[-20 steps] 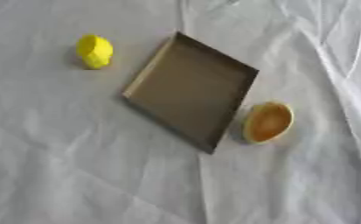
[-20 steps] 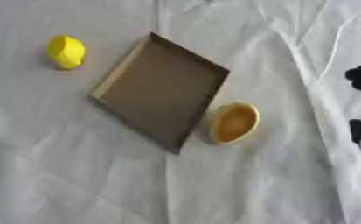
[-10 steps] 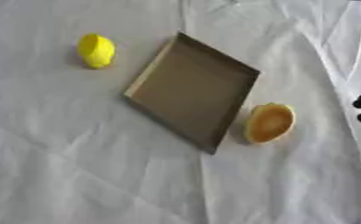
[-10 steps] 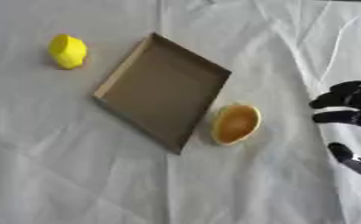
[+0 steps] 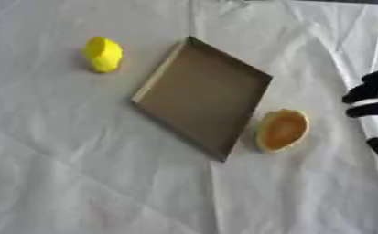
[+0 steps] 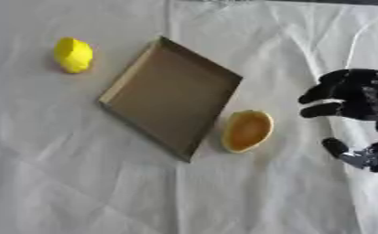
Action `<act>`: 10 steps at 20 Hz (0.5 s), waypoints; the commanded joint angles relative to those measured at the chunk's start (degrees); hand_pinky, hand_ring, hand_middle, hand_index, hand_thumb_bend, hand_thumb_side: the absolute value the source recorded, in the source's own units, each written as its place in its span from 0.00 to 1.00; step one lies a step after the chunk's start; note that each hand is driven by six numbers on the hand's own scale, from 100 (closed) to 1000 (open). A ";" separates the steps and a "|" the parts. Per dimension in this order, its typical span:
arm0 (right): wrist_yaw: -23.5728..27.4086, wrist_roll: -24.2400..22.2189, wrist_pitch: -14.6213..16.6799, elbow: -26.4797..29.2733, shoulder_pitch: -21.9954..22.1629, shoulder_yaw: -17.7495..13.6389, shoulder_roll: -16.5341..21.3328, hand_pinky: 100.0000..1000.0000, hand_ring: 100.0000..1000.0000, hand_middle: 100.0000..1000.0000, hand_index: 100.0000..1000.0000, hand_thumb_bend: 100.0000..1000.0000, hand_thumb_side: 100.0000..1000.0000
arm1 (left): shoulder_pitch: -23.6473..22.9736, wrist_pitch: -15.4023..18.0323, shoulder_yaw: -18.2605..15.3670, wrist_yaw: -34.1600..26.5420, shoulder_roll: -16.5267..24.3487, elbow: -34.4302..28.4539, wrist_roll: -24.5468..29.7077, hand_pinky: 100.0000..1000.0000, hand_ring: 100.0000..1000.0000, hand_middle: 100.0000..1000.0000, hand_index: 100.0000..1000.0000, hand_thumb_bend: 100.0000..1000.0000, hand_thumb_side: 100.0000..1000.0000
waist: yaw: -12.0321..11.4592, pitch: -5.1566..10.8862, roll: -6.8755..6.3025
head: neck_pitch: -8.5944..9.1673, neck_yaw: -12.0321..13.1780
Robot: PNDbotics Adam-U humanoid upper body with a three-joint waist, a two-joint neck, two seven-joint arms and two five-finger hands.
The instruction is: Pick up objects on the table and place them in the box.
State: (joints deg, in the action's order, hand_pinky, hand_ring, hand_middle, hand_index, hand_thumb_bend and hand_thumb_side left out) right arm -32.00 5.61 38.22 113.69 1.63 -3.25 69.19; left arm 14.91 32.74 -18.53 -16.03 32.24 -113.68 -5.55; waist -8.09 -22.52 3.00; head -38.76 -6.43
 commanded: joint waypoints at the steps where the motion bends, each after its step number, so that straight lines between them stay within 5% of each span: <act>1: 3.17 -2.70 -1.43 0.90 -2.44 1.14 3.84 0.86 0.82 0.82 0.86 0.00 0.27 | 0.62 -0.07 0.09 -0.61 1.67 -0.91 0.56 0.95 0.95 0.84 0.90 0.00 0.58 | -0.26 1.39 -0.07 | -0.20 -0.64; 10: 8.65 -13.48 -5.63 0.87 -8.00 6.26 6.26 0.90 0.84 0.83 0.91 0.00 0.52 | 0.95 -0.57 0.61 -1.58 1.52 -0.91 1.38 0.95 0.95 0.84 0.90 0.00 0.58 | -1.67 2.16 0.33 | -0.90 -2.04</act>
State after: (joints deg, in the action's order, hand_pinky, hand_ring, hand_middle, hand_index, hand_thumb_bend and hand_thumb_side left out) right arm -24.50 -6.53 32.89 113.77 -5.85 3.05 72.92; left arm 15.23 32.16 -17.81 -17.33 32.24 -113.68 -4.44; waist -9.80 -21.61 3.47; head -39.30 -8.20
